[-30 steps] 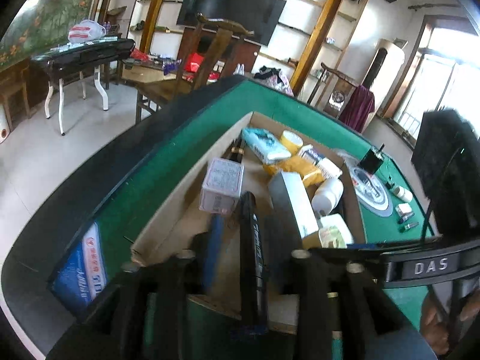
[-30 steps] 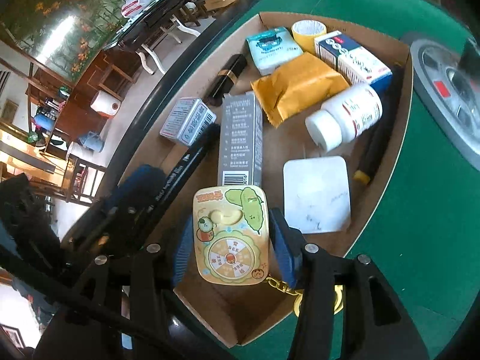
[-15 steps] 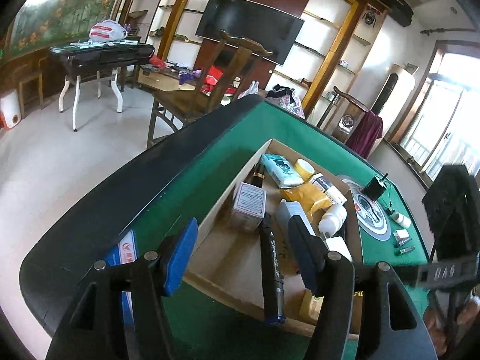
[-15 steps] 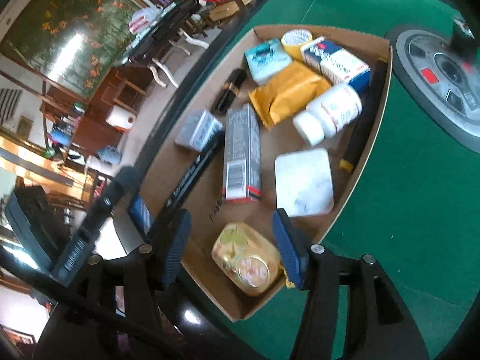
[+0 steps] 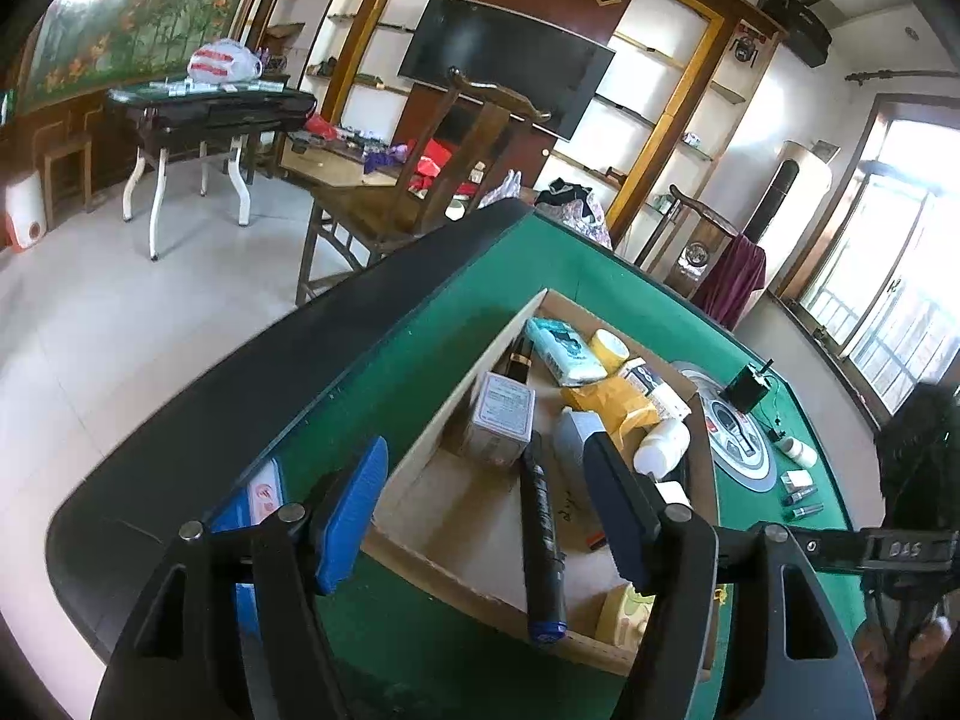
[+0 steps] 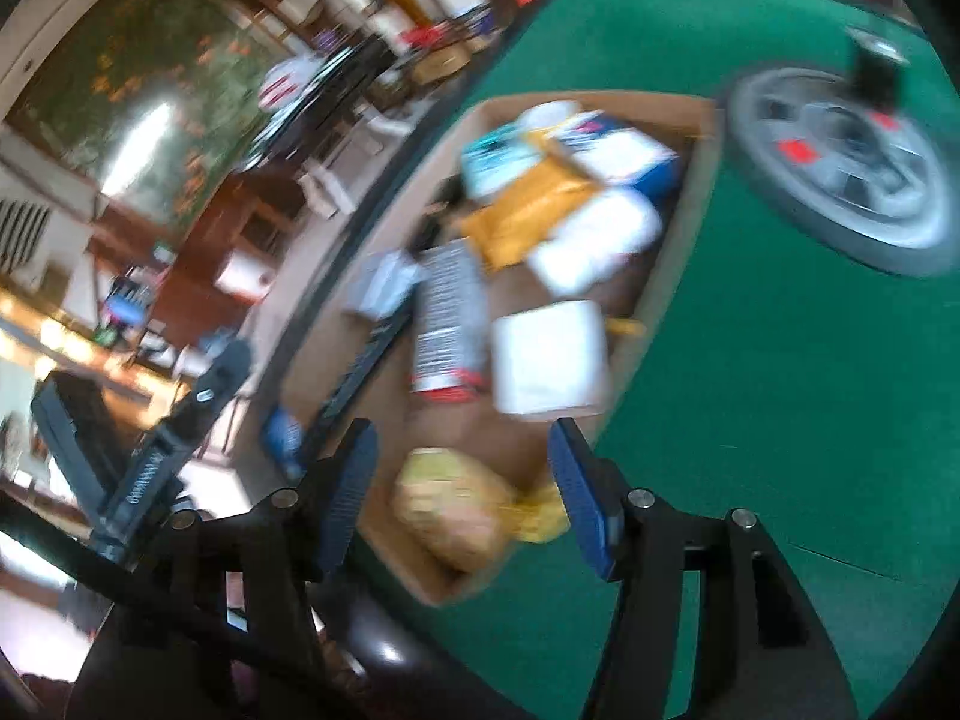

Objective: Organize objects
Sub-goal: 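Lower both items into the tray and open both grippers, then swing both empty grippers back over the table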

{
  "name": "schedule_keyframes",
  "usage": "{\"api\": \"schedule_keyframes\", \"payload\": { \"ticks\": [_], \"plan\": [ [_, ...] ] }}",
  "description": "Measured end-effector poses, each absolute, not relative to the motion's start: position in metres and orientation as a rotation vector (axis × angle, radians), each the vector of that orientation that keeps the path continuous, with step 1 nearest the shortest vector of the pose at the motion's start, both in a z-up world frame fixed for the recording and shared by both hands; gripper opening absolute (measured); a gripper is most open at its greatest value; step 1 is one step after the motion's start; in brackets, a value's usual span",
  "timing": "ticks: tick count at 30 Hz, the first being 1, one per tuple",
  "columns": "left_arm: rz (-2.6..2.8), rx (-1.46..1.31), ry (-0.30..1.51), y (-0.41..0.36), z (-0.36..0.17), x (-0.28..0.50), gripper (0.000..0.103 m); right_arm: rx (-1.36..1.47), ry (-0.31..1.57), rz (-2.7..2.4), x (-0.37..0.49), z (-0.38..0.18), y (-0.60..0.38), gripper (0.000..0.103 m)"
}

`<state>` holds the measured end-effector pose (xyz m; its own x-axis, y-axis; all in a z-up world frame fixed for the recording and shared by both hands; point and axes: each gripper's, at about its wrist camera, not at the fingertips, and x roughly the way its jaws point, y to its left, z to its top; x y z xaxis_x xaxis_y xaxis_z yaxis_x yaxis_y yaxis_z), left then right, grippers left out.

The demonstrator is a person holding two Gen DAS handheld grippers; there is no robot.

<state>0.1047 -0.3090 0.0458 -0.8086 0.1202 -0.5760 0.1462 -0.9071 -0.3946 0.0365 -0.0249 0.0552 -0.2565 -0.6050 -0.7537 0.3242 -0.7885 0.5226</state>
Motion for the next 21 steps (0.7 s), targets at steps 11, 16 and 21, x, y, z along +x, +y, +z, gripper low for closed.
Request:
{"api": "schedule_keyframes", "payload": {
  "ticks": [11, 16, 21],
  "plan": [
    [-3.033, 0.994, 0.462, -0.255, 0.070, 0.110, 0.068, 1.477, -0.561, -2.174, 0.040, 0.035, 0.062, 0.058],
    [-3.111, 1.036, 0.371, -0.221, 0.076, 0.111, 0.068, 1.483, -0.630, -2.323, 0.046, 0.040, 0.119, 0.058],
    [-3.196, 1.113, 0.307, -0.183, 0.078, 0.112, 0.068, 1.441, -0.692, -2.628, 0.042, 0.063, 0.207, 0.058]
  ]
}}
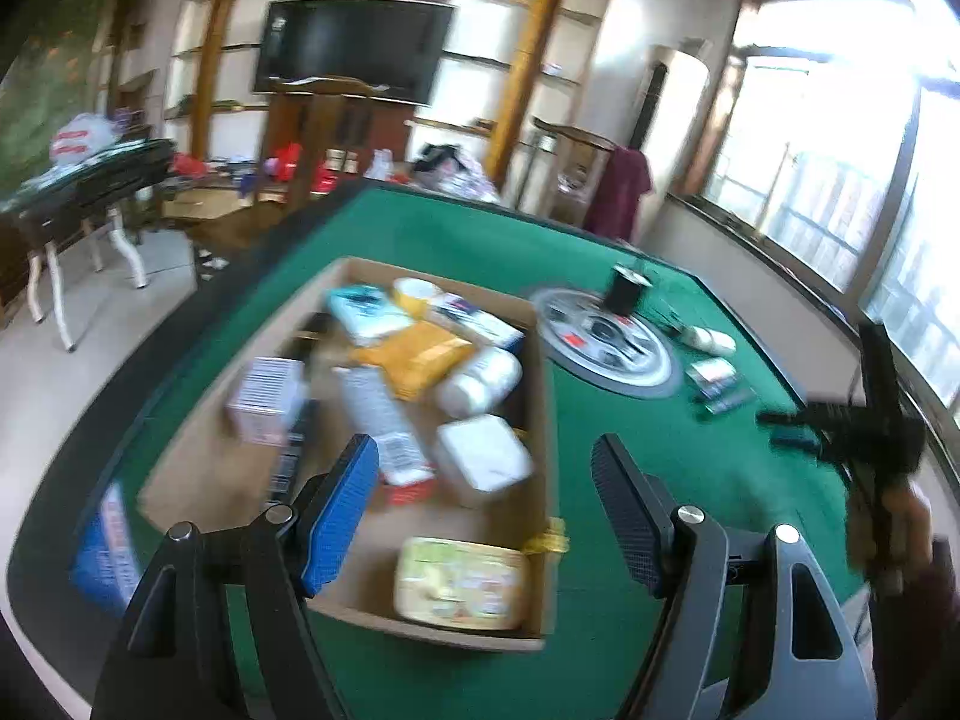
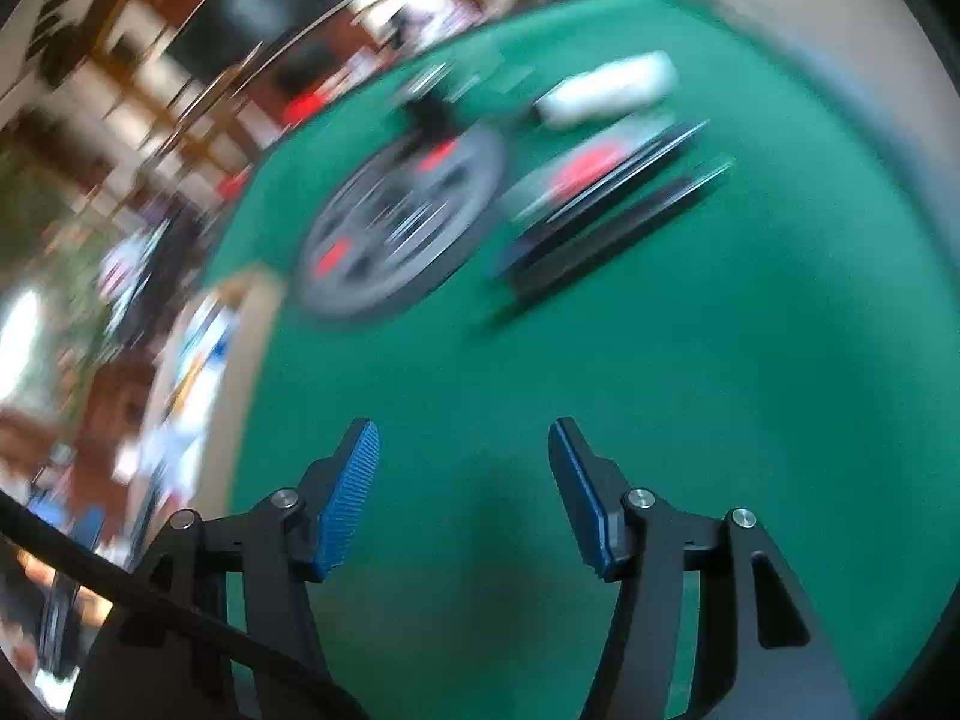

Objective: Organize objects
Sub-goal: 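Swing both empty grippers back over the table, then grasp the black purple-capped marker with the right gripper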

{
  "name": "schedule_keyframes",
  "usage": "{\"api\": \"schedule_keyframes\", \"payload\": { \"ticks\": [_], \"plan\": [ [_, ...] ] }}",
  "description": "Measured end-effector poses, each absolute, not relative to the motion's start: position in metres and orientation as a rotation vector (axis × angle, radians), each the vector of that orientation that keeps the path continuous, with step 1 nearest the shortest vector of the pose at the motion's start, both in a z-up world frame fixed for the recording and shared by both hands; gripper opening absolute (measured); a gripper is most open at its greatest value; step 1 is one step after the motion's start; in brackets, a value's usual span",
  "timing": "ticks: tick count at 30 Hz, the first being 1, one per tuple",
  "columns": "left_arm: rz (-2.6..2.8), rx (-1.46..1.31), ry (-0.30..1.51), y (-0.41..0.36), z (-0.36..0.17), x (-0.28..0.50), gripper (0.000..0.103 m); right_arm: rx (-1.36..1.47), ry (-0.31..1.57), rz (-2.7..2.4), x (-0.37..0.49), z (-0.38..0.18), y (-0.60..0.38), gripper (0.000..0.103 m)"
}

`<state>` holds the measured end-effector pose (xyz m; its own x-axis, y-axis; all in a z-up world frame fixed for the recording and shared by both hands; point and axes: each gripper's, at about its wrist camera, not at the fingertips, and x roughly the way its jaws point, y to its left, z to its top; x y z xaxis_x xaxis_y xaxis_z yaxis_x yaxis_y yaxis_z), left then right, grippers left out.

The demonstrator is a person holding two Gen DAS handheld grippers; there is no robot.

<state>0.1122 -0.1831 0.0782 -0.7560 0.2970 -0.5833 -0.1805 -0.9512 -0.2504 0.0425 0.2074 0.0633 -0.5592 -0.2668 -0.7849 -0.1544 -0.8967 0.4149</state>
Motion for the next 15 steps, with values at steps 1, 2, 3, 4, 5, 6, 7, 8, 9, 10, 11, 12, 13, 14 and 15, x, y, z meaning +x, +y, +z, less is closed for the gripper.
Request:
{"api": "schedule_keyframes", "payload": {
  "ticks": [1, 2, 3, 4, 5, 6, 7, 8, 9, 10, 11, 12, 13, 14, 15],
  "plan": [
    [2.695, -0.954, -0.247, -0.175, 0.078, 0.112, 0.068, 1.424, -0.703, -2.682, 0.039, 0.068, 0.220, 0.058],
    [2.677, -0.966, -0.233, -0.166, 0.078, 0.111, 0.068, 1.408, -0.722, -2.718, 0.036, 0.070, 0.234, 0.058],
    [2.662, -0.974, -0.226, -0.160, 0.078, 0.112, 0.068, 1.398, -0.749, -2.741, 0.033, 0.070, 0.248, 0.058],
    [2.648, -0.982, -0.219, -0.154, 0.077, 0.112, 0.068, 1.390, -0.801, -2.768, 0.025, 0.069, 0.264, 0.058],
    [2.635, -0.991, -0.211, -0.148, 0.077, 0.112, 0.068, 1.388, -0.841, -2.787, 0.019, 0.067, 0.273, 0.058],
    [2.625, -0.997, -0.196, -0.141, 0.078, 0.113, 0.068, 1.390, -0.877, -2.810, 0.012, 0.064, 0.283, 0.058],
    [2.620, -0.997, -0.181, -0.137, 0.078, 0.114, 0.068, 1.397, -0.892, -2.826, 0.007, 0.060, 0.295, 0.058],
    [2.616, -0.996, -0.163, -0.132, 0.079, 0.115, 0.068, 1.408, -0.901, -2.837, 0.002, 0.058, 0.299, 0.058],
    [2.611, -0.992, -0.136, -0.126, 0.081, 0.117, 0.068, 1.419, -0.911, -2.841, -0.001, 0.056, 0.302, 0.058],
    [2.609, -0.990, -0.119, -0.123, 0.081, 0.117, 0.068, 1.426, -0.933, -2.835, -0.007, 0.053, 0.305, 0.058],
    [2.609, -0.989, -0.099, -0.118, 0.082, 0.118, 0.068, 1.428, -0.941, -2.828, -0.011, 0.052, 0.301, 0.058],
    [2.609, -0.990, -0.079, -0.113, 0.082, 0.119, 0.068, 1.430, -0.940, -2.824, -0.016, 0.052, 0.300, 0.058],
    [2.606, -0.993, -0.071, -0.110, 0.082, 0.120, 0.068, 1.440, -0.911, -2.825, -0.025, 0.052, 0.297, 0.058],
    [2.599, -1.000, -0.068, -0.106, 0.081, 0.120, 0.068, 1.451, -0.884, -2.825, -0.033, 0.053, 0.294, 0.058],
    [2.593, -1.008, -0.070, -0.103, 0.080, 0.120, 0.068, 1.462, -0.857, -2.824, -0.042, 0.052, 0.291, 0.058]
  ]
}}
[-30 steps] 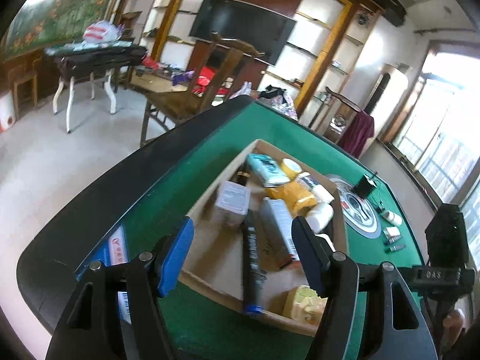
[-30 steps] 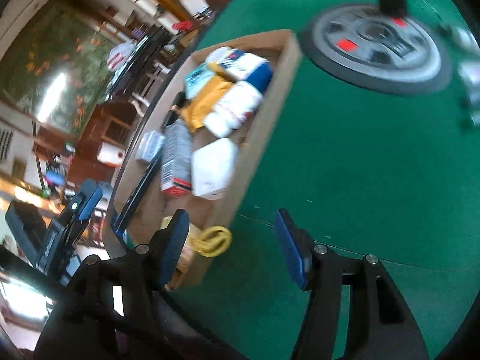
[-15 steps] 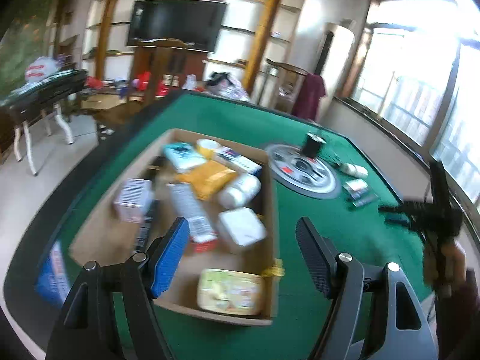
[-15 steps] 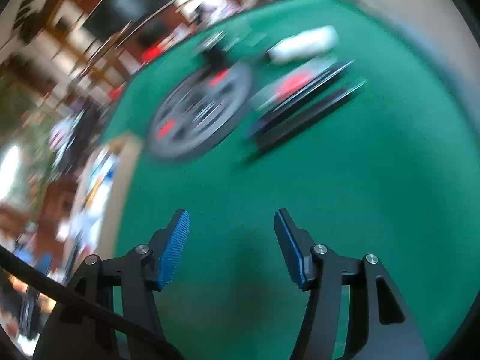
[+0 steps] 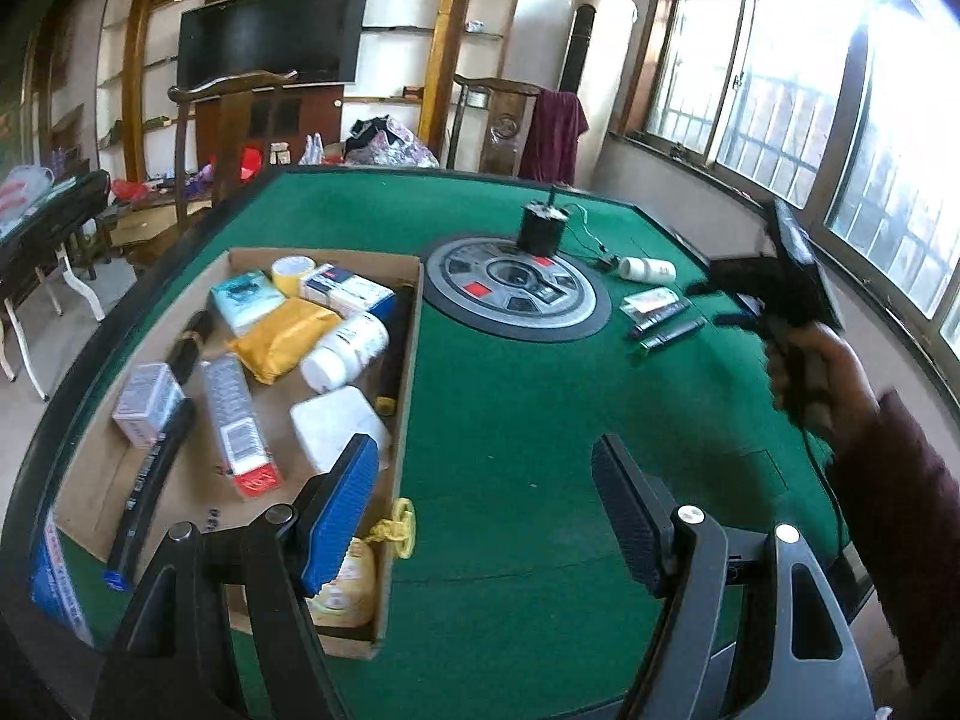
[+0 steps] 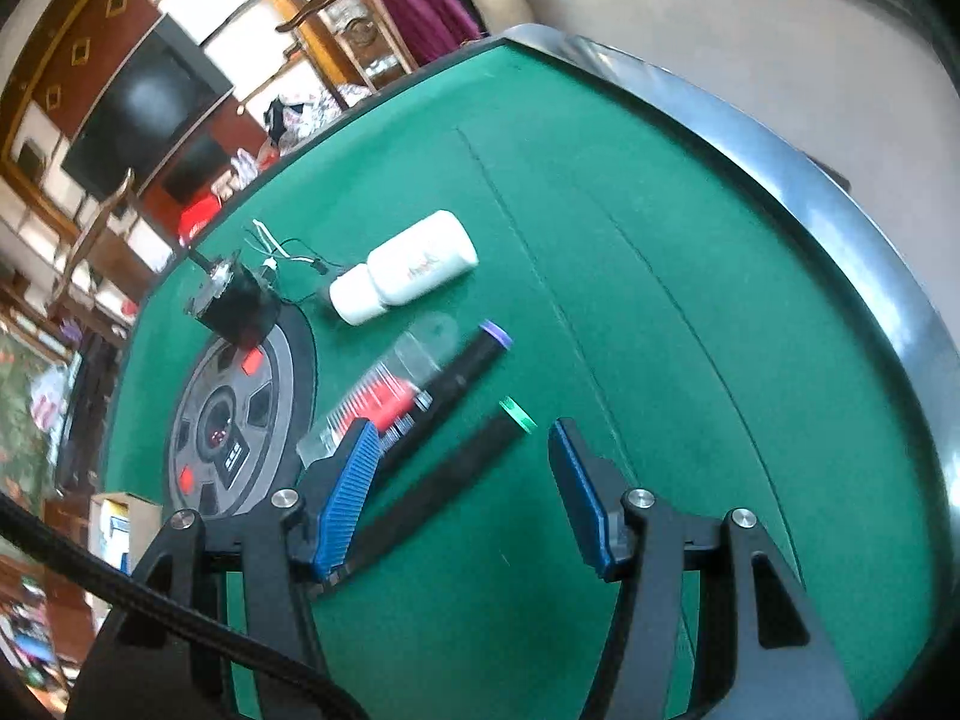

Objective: Organize objects
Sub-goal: 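Grasp the black purple-capped marker with the right gripper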

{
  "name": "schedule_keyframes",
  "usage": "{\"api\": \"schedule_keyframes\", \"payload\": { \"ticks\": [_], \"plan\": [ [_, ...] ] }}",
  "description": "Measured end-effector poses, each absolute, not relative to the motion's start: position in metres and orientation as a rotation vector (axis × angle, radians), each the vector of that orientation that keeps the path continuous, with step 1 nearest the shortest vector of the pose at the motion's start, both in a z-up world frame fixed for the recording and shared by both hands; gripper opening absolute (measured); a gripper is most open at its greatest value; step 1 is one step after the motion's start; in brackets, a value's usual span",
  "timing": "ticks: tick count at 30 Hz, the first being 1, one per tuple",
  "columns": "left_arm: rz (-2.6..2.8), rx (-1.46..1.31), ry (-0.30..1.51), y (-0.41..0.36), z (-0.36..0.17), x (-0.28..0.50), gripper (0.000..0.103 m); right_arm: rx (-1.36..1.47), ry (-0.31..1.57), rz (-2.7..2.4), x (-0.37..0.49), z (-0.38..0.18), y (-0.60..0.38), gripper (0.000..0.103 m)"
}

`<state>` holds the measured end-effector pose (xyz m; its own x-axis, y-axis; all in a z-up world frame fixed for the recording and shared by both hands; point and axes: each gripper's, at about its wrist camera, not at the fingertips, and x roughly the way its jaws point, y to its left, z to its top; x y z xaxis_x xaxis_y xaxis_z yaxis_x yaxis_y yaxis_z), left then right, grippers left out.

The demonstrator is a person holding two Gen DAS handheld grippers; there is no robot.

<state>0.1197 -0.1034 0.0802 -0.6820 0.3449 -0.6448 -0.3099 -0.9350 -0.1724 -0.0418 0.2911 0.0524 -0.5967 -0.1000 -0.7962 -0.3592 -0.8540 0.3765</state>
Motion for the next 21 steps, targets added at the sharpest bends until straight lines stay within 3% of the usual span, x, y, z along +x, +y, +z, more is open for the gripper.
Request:
{"api": "schedule_keyframes", "payload": {
  "ticks": [7, 12, 18, 21],
  "plan": [
    [2.562, -1.049, -0.046, -0.089, 0.076, 0.125, 0.068, -1.391, 0.589, 2.470, -0.108, 0.036, 0.276, 0.058],
    [2.563, -1.070, -0.054, -0.089, 0.073, 0.121, 0.068, -1.471, 0.415, 2.590, -0.113, 0.035, 0.237, 0.037],
    [2.562, -1.091, -0.063, -0.092, 0.070, 0.117, 0.068, -1.680, 0.319, 2.735, -0.076, 0.027, 0.181, 0.030],
    [2.548, -1.125, -0.071, -0.092, 0.066, 0.112, 0.068, -1.744, 0.168, 2.812, -0.042, 0.024, 0.149, 0.030]
  ]
}}
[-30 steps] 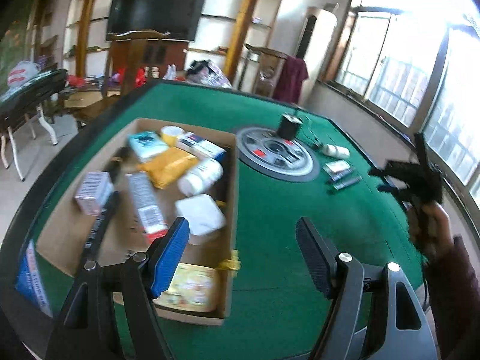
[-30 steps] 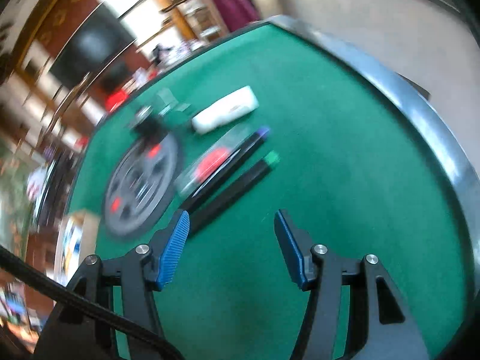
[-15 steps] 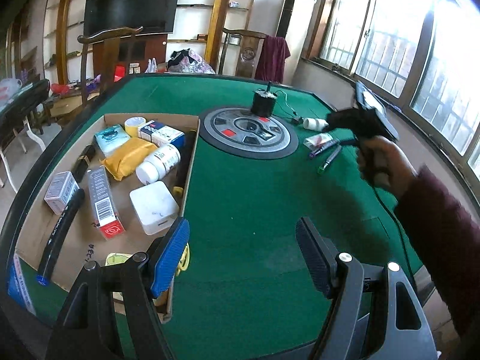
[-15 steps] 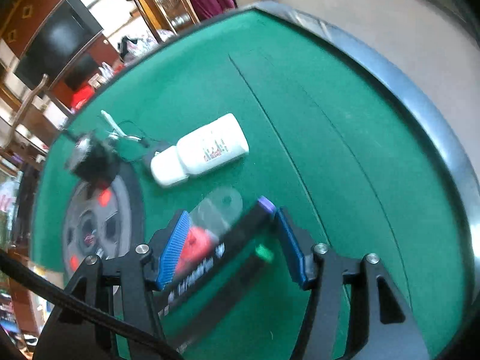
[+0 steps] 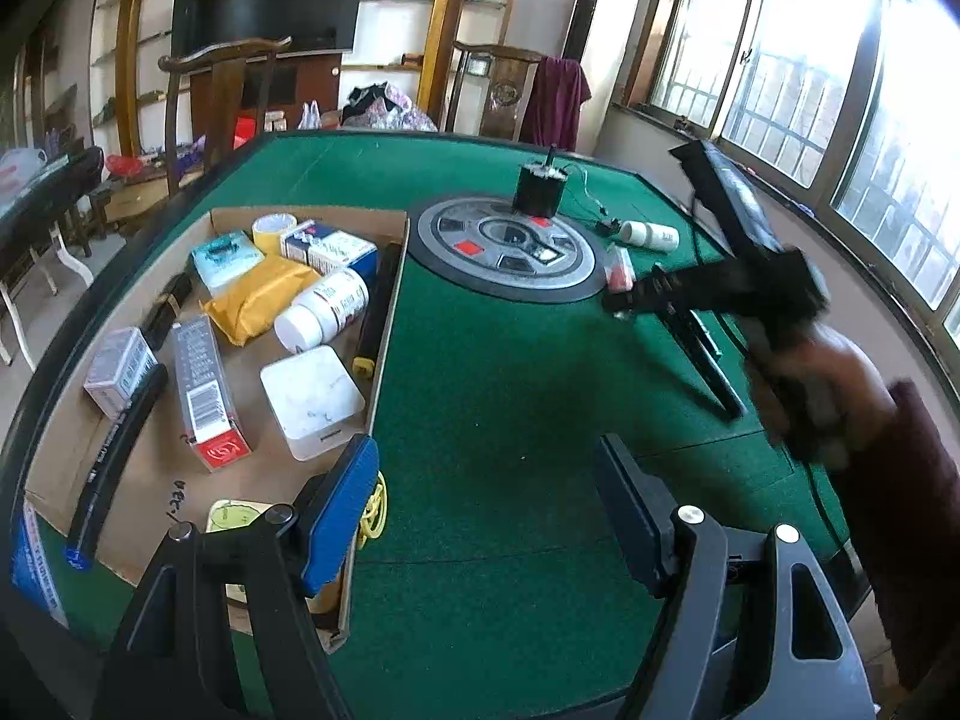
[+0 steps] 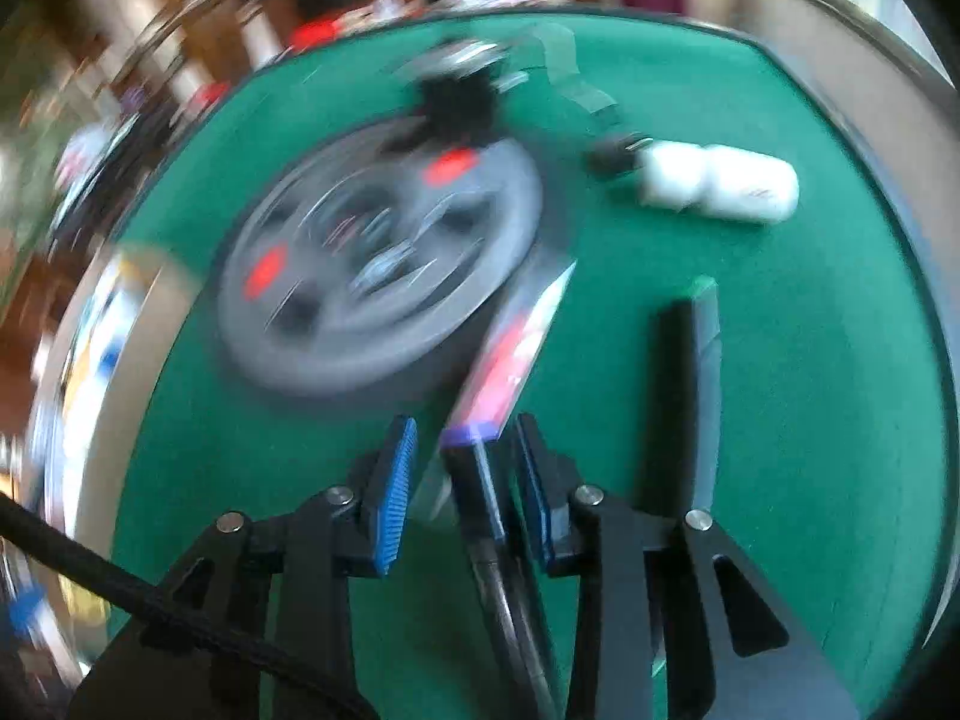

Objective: Organize objects
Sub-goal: 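Grasp the black purple-capped marker with the right gripper, then grasp the clear red-filled tube with the left gripper while the right holds the marker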

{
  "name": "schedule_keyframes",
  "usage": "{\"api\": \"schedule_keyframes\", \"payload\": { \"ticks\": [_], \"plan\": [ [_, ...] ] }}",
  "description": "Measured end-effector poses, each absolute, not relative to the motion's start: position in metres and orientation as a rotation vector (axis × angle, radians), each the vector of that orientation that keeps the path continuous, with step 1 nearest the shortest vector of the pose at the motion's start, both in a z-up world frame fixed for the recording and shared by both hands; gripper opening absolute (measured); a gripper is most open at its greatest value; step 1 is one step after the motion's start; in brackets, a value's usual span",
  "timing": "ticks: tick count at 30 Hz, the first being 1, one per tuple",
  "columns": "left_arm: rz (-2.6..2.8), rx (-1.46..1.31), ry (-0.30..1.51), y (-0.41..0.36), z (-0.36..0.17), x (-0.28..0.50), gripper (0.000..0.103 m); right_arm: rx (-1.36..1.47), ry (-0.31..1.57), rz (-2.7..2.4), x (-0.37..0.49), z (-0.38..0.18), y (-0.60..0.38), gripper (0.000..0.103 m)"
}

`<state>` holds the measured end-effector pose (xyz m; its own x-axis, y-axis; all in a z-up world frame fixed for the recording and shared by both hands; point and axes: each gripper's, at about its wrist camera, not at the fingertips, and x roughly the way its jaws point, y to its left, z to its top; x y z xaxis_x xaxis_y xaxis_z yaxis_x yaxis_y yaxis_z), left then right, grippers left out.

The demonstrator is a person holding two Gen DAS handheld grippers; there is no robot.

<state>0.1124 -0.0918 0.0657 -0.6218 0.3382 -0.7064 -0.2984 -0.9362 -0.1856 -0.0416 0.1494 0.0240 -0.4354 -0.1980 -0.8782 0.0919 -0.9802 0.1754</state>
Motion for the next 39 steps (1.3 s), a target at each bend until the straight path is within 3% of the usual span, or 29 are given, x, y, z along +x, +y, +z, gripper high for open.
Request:
{"api": "schedule_keyframes", "payload": {
  "ticks": [5, 9, 18, 22, 23, 25, 26, 30, 39],
  "plan": [
    [2.519, -1.144, -0.084, -0.084, 0.067, 0.103, 0.068, 1.434, -0.283, -2.415, 0.004, 0.039, 0.151, 0.030],
    [2.520, -1.108, -0.069, -0.070, 0.076, 0.093, 0.068, 1.357, -0.452, -2.532, 0.022, 0.050, 0.199, 0.046],
    [2.526, -1.143, -0.139, -0.063, 0.080, 0.072, 0.068, 1.375, -0.096, -2.362, 0.049, 0.033, 0.140, 0.047],
    [2.561, -1.123, -0.129, -0.062, 0.089, 0.063, 0.068, 1.344, 0.153, -2.451, 0.056, 0.025, 0.111, 0.046],
    [2.565, -1.114, -0.125, -0.060, 0.092, 0.059, 0.068, 1.367, 0.180, -2.453, 0.054, 0.021, 0.108, 0.041],
    [2.563, -1.105, -0.102, -0.051, 0.096, 0.048, 0.068, 1.382, 0.228, -2.480, 0.052, 0.017, 0.109, 0.020],
    [2.559, -1.102, -0.081, -0.044, 0.097, 0.042, 0.068, 1.401, 0.216, -2.483, 0.052, 0.018, 0.113, 0.012],
    [2.532, -1.117, 0.030, -0.006, 0.091, 0.015, 0.068, 1.461, 0.063, -2.538, 0.057, 0.023, 0.149, 0.012],
    [2.481, -1.140, 0.234, 0.076, 0.053, -0.025, 0.068, 1.407, -0.504, -2.513, 0.091, 0.015, 0.248, 0.011]
  ]
}}
